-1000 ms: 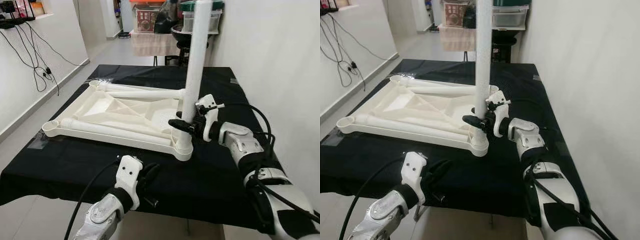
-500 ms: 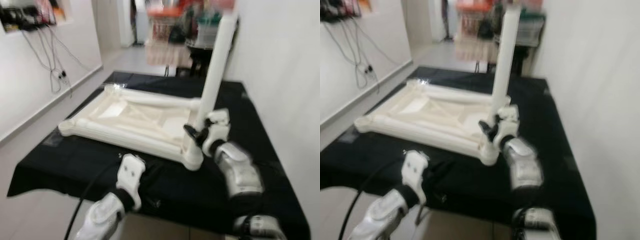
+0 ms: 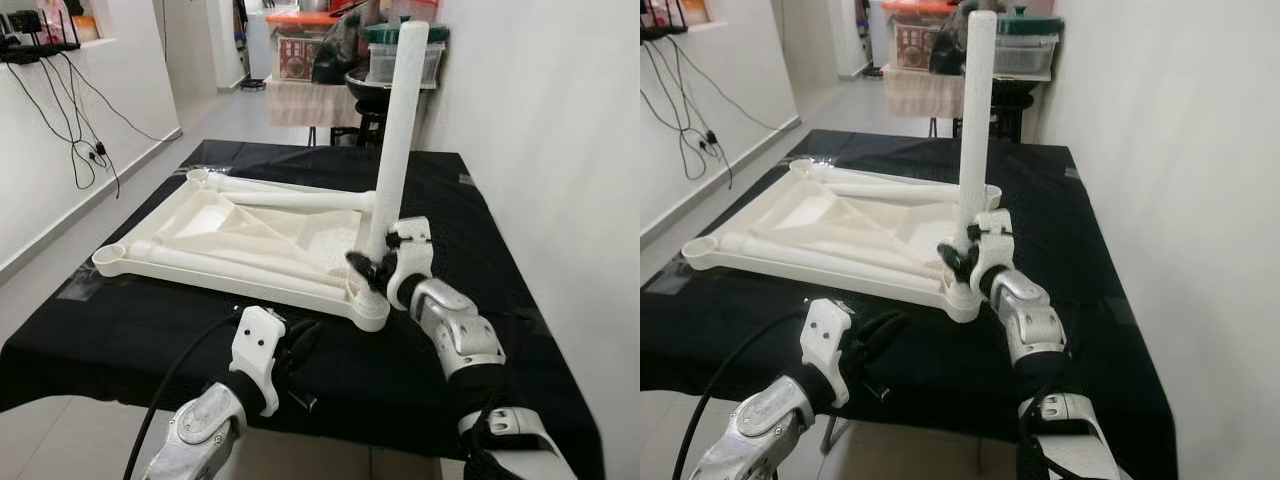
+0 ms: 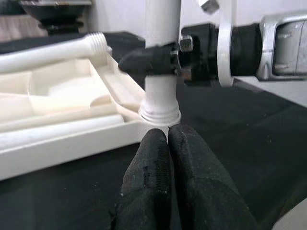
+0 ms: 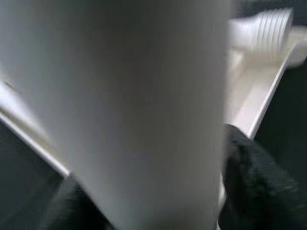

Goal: Building children table

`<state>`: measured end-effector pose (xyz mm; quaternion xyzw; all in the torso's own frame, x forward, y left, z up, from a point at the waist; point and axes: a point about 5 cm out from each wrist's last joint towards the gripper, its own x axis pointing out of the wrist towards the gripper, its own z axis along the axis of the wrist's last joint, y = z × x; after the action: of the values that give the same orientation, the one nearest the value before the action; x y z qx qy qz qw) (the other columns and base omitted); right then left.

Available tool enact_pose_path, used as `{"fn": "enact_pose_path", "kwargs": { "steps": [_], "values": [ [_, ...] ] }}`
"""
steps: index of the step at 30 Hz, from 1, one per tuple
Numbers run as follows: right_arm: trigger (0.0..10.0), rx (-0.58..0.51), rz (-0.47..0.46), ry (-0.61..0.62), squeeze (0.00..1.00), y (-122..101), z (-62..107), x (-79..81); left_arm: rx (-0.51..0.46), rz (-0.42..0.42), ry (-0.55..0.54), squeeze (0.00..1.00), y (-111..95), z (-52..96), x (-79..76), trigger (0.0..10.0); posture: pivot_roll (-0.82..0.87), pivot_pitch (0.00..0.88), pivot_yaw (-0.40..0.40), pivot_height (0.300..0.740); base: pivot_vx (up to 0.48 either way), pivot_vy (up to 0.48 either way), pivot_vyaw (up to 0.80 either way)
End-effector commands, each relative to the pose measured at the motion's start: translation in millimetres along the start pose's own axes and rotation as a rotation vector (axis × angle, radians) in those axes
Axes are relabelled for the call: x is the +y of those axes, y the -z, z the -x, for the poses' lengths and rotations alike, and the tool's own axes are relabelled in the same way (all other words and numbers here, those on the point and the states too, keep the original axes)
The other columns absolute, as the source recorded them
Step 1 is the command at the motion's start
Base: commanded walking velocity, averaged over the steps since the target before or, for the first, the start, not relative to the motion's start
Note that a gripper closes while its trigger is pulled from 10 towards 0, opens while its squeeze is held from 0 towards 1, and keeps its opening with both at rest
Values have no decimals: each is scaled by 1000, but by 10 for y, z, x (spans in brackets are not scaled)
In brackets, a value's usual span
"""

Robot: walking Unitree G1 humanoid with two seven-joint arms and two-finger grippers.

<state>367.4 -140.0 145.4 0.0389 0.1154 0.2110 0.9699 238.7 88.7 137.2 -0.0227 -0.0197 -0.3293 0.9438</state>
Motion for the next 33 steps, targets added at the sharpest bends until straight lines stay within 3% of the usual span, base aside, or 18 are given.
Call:
{"fn": "enact_pose_path", "kwargs": {
  "steps": [1, 3, 4, 5, 6, 11, 12, 17, 18, 19, 20, 22, 27, 29, 30, 32, 33],
  "values": [
    [10000, -50, 40, -166, 1000, -175, 13, 68, 10, 16, 3, 0, 32, -12, 4, 10000, -26, 0, -20, 740, 0, 0, 0],
    [10000, -54, 62, -217, 1000, -211, 18, 84, 9, 18, 3, 0, 34, -14, 5, 10000, -26, 0, -20, 740, 0, 0, 0],
    [10000, -38, 102, -311, 0, -234, 7, 87, 9, 20, 2, 0, 36, -18, 6, 10000, -26, 0, -19, 740, 0, 0, 0],
    [10000, -38, 102, -311, 0, -234, 7, 87, 9, 20, 2, 0, 36, -18, 6, 10000, -26, 0, -19, 740, 0, 0, 0],
    [10000, -22, 123, -389, 0, -250, 1, 80, 9, 22, 2, 0, 39, -20, 6, 9961, -21, 0, -22, 740, 0, 0, 0],
    [10000, -1, 141, -442, 0, -258, -15, 57, 9, 24, 0, 0, 44, -22, 8, 10000, -18, 0, -23, 740, 0, 0, 0],
    [10000, 30, 169, -481, 0, -258, -30, 30, 7, 25, -3, 0, 48, -21, 7, 0, -12, 0, -27, 740, 0, 0, 0],
    [10000, 75, 198, -539, 0, -290, -45, -20, 2, 30, -14, 0, 54, -12, 9, 0, -9, 0, -29, 740, 0, 0, 0],
    [6000, 83, 192, -549, 0, -299, -43, -31, 1, 32, -16, 0, 55, -9, 10, 0, -8, 0, -29, 740, 0, 0, 0],
    [6000, 83, 192, -549, 0, -299, -43, -31, 1, 32, -16, 0, 55, -9, 10, 0, -8, 0, -29, 740, 0, 0, 0],
    [0, 88, 188, -561, 0, -305, -36, -41, 0, 35, -16, 0, 59, -8, 16, 0, -8, 0, -29, 740, 0, 0, 0],
    [0, 84, 195, -586, 0, -308, -17, -49, 0, 40, -18, 0, 63, -9, 29, 0, -8, 0, -26, 740, 0, 0, 0],
    [0, 68, 197, -501, 0, -311, -25, -112, -1, 50, -23, 0, 65, -6, 48, 0, -16, 0, -22, 740, 0, 0, 0],
    [0, 47, 196, -391, 0, -285, -40, -168, -5, 54, -27, 0, 59, -4, 52, 0, -19, 3, -34, 740, 0, 0, 0],
    [0, 30, 149, -253, 0, -202, -76, -161, -7, 57, -33, 0, 58, -2, 61, 0, -22, 4, -38, 740, 0, 0, 0],
    [0, 39, 22, 141, 0, 42, -110, -162, -9, 59, -41, 0, 52, 0, 83, 0, -33, 15, -22, 740, 0, 0, 0],
    [0, 39, 22, 141, 0, 42, -110, -162, -9, 59, -41, 0, 52, 0, 83, 0, -33, 15, -22, 740, 0, 0, 0]
  ]
}}
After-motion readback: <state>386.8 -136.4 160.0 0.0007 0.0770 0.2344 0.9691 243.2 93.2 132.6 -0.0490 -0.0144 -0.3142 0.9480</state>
